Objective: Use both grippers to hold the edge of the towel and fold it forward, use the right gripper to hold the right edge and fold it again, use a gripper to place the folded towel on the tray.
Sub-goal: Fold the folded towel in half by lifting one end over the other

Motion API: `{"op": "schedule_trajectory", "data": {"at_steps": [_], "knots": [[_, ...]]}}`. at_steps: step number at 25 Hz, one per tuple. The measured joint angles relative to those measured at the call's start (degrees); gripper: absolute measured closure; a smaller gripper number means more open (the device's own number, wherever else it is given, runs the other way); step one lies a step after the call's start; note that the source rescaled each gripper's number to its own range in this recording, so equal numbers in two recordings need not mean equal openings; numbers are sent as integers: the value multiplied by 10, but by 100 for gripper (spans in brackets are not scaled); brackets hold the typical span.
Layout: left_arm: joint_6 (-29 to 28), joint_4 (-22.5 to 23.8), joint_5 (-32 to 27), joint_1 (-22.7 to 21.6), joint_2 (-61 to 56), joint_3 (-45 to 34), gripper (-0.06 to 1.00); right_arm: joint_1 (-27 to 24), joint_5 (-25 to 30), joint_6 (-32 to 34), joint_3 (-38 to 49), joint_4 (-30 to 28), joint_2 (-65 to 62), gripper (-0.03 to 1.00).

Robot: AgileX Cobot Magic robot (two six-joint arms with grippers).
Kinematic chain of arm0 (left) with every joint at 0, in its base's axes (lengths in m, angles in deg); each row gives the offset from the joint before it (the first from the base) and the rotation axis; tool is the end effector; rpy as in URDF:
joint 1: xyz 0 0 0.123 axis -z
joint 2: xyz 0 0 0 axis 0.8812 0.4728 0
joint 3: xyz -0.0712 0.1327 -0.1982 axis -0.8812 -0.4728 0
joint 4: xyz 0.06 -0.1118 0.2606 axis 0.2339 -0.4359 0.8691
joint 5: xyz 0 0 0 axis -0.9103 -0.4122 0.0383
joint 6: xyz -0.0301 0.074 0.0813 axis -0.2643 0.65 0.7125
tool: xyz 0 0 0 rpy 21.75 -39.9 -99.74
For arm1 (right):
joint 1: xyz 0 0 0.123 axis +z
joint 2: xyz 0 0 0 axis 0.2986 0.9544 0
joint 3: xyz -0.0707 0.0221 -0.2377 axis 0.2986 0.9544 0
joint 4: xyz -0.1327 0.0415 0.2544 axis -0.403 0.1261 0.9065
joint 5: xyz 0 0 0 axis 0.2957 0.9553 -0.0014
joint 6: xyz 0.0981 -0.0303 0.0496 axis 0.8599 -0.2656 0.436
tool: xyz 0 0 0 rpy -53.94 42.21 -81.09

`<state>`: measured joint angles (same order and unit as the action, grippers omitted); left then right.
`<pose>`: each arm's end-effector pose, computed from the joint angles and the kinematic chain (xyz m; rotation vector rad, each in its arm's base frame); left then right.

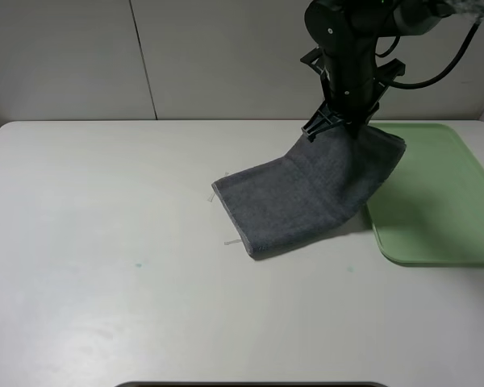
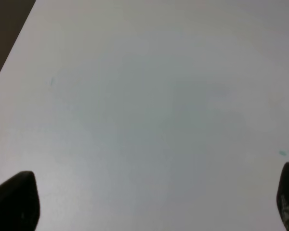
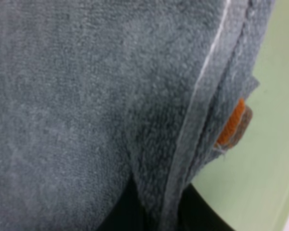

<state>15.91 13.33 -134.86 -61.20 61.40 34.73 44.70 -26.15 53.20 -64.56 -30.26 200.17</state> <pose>0.0852 0.0145 0.2853 -0.1939 2.0251 0.0575 0.4198 0.1596 0.1355 -0.6854 2.7339 -0.5980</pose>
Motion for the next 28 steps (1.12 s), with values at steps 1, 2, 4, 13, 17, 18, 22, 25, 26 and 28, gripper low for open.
{"op": "schedule_trajectory", "data": {"at_steps": [1,2,4,13,17,18,22,25,26,28], "knots": [[0,0,0,0,0,0,-6,0,1,0,0,9,0,91],[0,0,0,0,0,0,-6,0,2,0,0,18,0,91],[0,0,0,0,0,0,-6,0,3,0,0,47,0,91],[0,0,0,0,0,0,-6,64,4,3,0,98,0,91],[0,0,0,0,0,0,-6,103,4,19,0,109,0,91],[0,0,0,0,0,0,-6,111,4,21,0,114,0,91],[0,0,0,0,0,0,-6,133,5,47,0,134,0,91],[0,0,0,0,0,0,-6,142,-5,60,0,157,0,91],[0,0,0,0,0,0,-6,142,-10,63,0,167,0,91],[0,0,0,0,0,0,-6,142,-24,68,0,184,0,91]]}}
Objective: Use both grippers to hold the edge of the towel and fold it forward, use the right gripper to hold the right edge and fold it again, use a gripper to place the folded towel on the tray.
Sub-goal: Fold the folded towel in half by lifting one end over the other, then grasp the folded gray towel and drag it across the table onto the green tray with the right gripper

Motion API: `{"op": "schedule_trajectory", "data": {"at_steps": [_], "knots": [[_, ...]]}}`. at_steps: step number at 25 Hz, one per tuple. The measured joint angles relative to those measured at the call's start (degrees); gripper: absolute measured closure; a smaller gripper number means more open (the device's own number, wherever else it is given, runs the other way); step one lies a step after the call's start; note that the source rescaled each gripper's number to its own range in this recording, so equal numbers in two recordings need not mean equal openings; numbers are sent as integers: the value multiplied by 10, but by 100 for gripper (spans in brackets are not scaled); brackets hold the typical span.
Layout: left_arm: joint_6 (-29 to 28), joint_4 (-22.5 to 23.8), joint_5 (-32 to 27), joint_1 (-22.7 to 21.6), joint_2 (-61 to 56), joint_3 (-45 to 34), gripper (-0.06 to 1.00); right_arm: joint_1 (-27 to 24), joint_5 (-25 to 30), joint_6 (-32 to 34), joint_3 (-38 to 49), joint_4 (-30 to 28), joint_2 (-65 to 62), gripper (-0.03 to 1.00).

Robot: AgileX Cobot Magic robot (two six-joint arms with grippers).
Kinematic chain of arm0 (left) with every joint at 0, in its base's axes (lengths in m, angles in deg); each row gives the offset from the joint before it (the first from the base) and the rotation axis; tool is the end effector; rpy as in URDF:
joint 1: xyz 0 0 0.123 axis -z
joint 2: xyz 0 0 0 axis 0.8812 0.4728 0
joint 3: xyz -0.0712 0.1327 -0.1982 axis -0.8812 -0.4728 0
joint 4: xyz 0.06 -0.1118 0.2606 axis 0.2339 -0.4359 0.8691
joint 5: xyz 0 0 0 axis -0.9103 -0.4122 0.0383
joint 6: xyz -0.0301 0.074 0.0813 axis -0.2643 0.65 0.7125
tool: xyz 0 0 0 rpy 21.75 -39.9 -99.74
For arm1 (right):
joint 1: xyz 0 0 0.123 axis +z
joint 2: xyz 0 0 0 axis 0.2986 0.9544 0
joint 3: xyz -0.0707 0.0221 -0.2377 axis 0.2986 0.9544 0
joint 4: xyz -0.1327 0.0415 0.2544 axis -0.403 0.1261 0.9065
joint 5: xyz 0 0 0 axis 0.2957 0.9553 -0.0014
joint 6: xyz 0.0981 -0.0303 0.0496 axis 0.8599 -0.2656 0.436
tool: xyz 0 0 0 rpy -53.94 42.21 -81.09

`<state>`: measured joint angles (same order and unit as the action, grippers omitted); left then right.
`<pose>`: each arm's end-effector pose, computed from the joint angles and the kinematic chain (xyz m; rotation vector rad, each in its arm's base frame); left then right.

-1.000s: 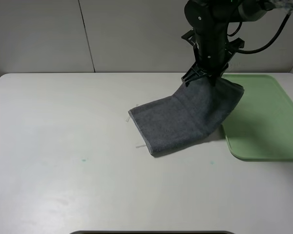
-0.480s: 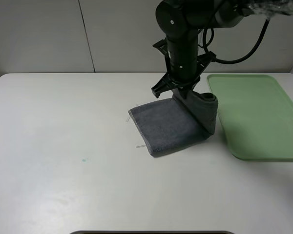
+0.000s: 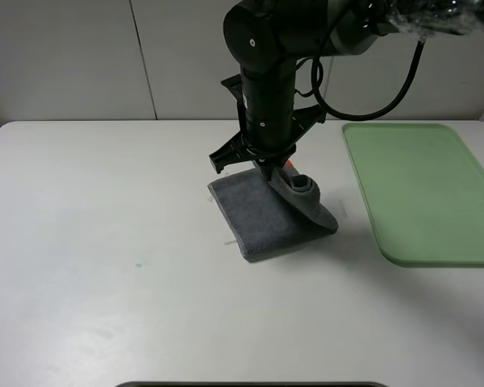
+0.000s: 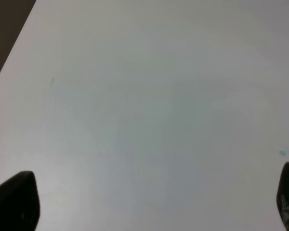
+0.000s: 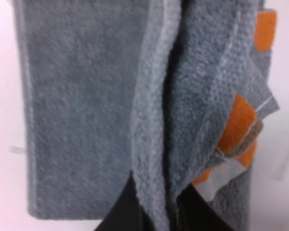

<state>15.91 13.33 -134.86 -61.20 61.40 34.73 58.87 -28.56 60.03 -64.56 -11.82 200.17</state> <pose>0.0852 0.0145 0.2853 -0.1939 2.0251 0.0575 0.3480 0.2810 0.1253 -0.7059 2.8278 -0.1216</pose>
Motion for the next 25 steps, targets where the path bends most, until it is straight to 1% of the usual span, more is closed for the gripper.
{"op": "schedule_trajectory", "data": {"at_steps": [2,7,8,9,10,11,12,13,14,15,17,20,22,25], "knots": [[0,0,0,0,0,0,-6,0,-9,4,0,15,0,91],[0,0,0,0,0,0,-6,0,-19,7,0,33,0,91],[0,0,0,0,0,0,-6,0,-19,9,0,37,0,87],[0,0,0,0,0,0,-6,0,-20,14,0,41,0,79],[0,0,0,0,0,0,-6,0,-21,22,0,44,0,63],[0,0,0,0,0,0,-6,0,-25,28,0,48,0,41],[0,0,0,0,0,0,-6,0,-30,34,0,53,0,25],[0,0,0,0,0,0,-6,0,-36,38,0,57,0,13],[0,0,0,0,0,0,-6,0,-39,40,0,61,0,7],[0,0,0,0,0,0,-6,0,-40,41,0,65,0,3],[0,0,0,0,0,0,-6,0,-47,41,0,69,0,-1],[0,0,0,0,0,0,-6,0,-51,36,0,70,0,-3],[0,0,0,0,0,0,-6,0,-51,15,0,70,0,-3],[0,0,0,0,0,0,-6,0,-51,-34,0,70,0,-3]]}}
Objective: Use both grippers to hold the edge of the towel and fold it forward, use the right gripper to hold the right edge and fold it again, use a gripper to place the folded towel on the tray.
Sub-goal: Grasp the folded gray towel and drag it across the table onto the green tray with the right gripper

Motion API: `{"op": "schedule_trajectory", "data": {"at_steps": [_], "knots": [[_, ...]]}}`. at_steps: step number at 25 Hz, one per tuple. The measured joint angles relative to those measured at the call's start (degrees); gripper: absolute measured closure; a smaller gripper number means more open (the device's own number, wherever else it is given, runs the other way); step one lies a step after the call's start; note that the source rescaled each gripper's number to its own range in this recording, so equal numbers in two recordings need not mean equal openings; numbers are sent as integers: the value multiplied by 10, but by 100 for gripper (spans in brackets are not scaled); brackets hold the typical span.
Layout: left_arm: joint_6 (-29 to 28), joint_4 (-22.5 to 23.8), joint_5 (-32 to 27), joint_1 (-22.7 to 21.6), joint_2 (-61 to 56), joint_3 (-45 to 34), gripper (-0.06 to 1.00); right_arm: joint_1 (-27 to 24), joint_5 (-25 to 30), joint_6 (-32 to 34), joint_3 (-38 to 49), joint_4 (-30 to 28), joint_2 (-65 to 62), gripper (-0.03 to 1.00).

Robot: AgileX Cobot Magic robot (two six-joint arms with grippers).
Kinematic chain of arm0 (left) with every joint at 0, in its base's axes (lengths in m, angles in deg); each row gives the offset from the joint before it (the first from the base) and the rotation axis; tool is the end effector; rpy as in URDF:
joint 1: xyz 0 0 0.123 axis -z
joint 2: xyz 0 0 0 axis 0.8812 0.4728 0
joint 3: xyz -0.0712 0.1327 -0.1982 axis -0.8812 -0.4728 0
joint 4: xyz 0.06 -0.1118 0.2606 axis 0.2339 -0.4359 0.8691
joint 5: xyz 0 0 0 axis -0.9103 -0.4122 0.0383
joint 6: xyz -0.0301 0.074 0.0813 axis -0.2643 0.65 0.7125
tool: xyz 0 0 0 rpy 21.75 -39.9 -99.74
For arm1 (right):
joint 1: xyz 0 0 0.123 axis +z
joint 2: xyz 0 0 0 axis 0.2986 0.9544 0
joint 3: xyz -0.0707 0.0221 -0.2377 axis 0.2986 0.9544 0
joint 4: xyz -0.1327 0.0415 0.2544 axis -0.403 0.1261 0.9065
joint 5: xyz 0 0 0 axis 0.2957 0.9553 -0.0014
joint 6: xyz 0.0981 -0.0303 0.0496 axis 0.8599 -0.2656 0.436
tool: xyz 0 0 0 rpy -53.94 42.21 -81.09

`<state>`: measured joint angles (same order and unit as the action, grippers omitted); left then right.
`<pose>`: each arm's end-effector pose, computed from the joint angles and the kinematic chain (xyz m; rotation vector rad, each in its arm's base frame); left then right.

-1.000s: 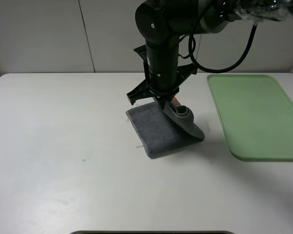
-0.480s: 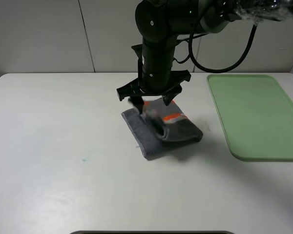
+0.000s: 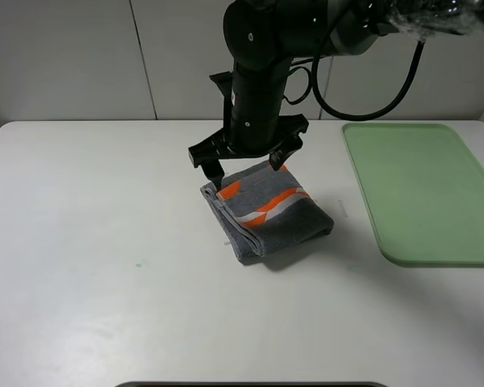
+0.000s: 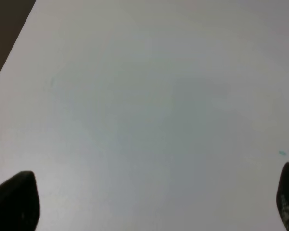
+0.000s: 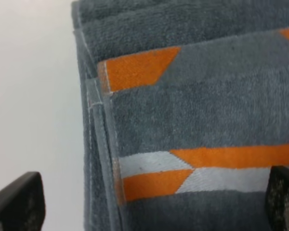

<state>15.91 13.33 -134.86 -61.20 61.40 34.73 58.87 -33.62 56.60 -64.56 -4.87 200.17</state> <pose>0.0852 0.0145 0.2853 -0.1939 2.0251 0.0575 0.3467 0.2964 0.1256 -0.7170 2.8031 0.0734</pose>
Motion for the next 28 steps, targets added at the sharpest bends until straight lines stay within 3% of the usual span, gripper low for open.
{"op": "schedule_trajectory", "data": {"at_steps": [5,13,19,28], "knots": [[0,0,-2,0,0,0,-6,-12,0,-74,0,-1,0,-3],[0,0,-2,0,0,0,-6,-89,-1,-168,0,0,0,-3],[0,0,-2,0,0,0,-6,-126,-1,-196,0,0,25,-3],[0,0,-2,0,0,0,-6,-130,-23,-211,0,-18,93,-3]]}}
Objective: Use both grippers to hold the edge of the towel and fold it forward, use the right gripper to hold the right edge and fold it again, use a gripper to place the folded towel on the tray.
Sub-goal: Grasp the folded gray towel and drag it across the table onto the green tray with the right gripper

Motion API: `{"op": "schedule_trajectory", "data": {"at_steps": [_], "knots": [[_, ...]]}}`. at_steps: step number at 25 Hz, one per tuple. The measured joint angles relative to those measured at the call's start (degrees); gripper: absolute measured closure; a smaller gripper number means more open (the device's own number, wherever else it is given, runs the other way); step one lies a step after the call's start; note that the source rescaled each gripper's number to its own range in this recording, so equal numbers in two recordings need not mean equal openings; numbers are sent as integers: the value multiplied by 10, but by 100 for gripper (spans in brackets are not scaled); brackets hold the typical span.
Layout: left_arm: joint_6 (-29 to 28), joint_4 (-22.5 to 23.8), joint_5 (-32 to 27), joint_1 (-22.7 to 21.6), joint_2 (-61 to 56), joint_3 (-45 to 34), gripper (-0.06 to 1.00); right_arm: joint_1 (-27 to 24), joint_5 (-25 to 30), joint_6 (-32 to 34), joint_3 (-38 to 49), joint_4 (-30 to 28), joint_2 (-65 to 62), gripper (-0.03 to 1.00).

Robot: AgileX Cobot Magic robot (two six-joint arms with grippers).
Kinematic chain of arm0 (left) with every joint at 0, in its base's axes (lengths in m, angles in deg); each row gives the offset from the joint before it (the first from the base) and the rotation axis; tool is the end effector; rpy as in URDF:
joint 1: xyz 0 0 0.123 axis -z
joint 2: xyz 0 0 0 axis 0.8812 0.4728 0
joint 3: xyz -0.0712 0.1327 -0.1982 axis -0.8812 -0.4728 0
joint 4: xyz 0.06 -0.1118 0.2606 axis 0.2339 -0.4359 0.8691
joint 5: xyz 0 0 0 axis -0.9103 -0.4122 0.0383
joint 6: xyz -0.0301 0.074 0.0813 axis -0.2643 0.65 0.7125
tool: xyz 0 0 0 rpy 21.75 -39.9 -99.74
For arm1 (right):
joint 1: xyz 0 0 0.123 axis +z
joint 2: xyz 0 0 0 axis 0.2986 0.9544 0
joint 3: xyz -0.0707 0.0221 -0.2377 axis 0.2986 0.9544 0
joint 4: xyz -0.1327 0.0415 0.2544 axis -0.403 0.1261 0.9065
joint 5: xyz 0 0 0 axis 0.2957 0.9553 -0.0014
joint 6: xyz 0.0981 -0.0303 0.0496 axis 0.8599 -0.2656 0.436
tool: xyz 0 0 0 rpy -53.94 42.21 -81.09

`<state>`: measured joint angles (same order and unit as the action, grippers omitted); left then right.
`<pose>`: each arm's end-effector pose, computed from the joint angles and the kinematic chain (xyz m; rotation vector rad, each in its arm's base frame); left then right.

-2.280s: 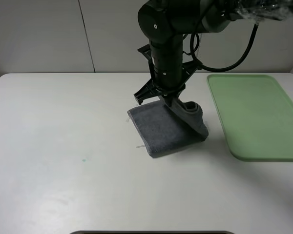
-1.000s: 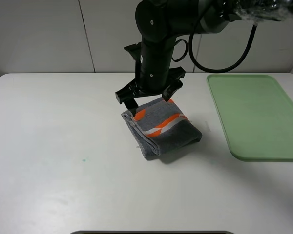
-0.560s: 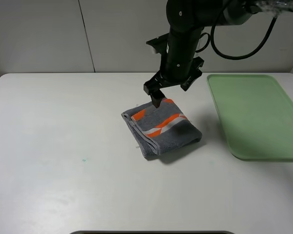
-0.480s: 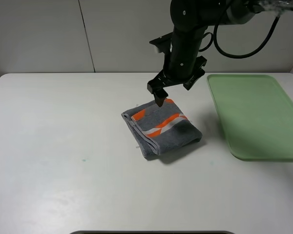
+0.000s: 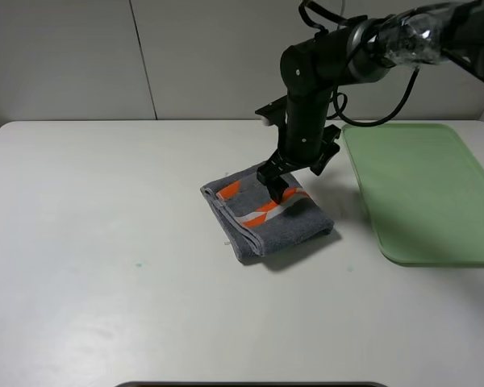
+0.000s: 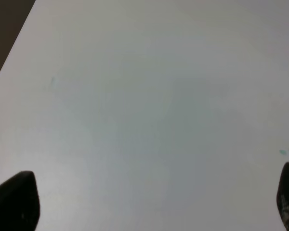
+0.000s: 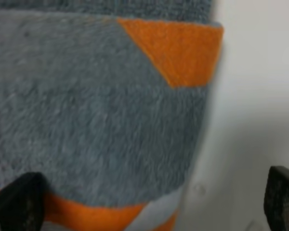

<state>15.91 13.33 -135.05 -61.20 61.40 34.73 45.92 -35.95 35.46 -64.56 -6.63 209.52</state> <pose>0.0850 0.0146 0.2849 -0.1945 2.0283 0.0578 0.4048 0.2085 0.0522 -0.9846 2.8387 -0.1037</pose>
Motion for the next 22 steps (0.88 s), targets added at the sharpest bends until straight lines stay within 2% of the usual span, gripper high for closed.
{"op": "schedule_trajectory", "data": {"at_steps": [6,18,20,22], "knots": [[0,0,0,0,0,0,-6,0,-25,-1,0,-12,22,-3],[0,0,0,0,0,0,-6,0,-32,-18,-7,3,38,-3],[0,0,0,0,0,0,-6,0,-32,-19,-7,9,38,5],[0,0,0,0,0,0,-6,0,-30,-19,-7,21,39,19]]}}
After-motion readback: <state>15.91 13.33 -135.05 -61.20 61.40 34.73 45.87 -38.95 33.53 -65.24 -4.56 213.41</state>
